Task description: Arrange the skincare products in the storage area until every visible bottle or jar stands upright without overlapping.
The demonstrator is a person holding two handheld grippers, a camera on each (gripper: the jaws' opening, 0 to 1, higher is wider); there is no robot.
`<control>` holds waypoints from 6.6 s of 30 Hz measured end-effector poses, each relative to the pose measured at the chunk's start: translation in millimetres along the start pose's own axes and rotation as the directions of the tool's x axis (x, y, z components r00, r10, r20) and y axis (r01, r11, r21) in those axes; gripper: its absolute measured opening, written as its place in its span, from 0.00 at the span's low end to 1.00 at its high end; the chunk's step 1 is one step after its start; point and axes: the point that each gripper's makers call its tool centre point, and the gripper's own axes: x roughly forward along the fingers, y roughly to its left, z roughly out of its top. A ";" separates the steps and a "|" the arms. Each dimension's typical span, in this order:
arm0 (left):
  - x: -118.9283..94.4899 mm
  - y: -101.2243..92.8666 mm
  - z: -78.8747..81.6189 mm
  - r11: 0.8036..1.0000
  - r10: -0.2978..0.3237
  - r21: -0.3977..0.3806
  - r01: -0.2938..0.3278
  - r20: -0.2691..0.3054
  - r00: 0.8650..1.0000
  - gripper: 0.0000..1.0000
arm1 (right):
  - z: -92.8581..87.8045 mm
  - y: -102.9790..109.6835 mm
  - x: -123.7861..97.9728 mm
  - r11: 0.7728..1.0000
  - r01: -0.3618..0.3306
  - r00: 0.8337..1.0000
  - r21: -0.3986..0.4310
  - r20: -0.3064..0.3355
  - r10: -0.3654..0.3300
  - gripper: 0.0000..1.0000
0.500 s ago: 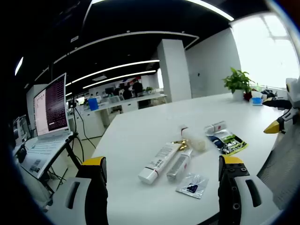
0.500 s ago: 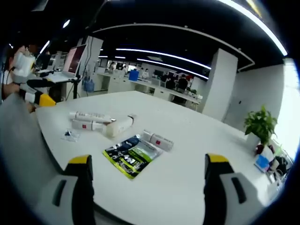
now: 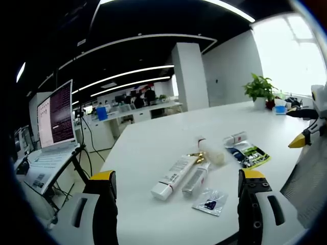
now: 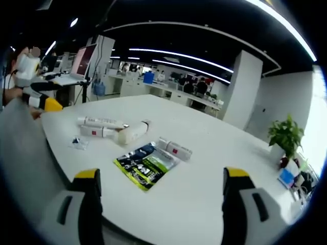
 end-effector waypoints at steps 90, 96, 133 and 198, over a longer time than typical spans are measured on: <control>-1.6 -1.2 3.1 1.000 0.006 0.014 -0.006 0.008 1.000 0.97 | 54.2 15.8 86.0 0.919 -0.392 0.899 0.033 -0.200 0.391 0.99; -1.8 0.5 3.1 1.000 0.009 0.007 -0.009 0.014 1.000 0.97 | 57.6 28.8 103.8 0.883 -0.468 0.854 0.045 -0.235 0.465 0.94; -1.9 0.9 -0.3 1.000 0.015 -0.006 -0.015 -0.012 1.000 0.94 | 35.6 97.9 229.8 0.840 -0.486 0.683 0.240 -0.495 0.537 0.64; 0.7 -1.8 -5.9 0.994 -0.050 -0.105 0.043 -0.057 0.997 0.95 | 7.4 93.2 228.6 0.569 -0.303 0.544 0.765 -0.351 0.762 0.27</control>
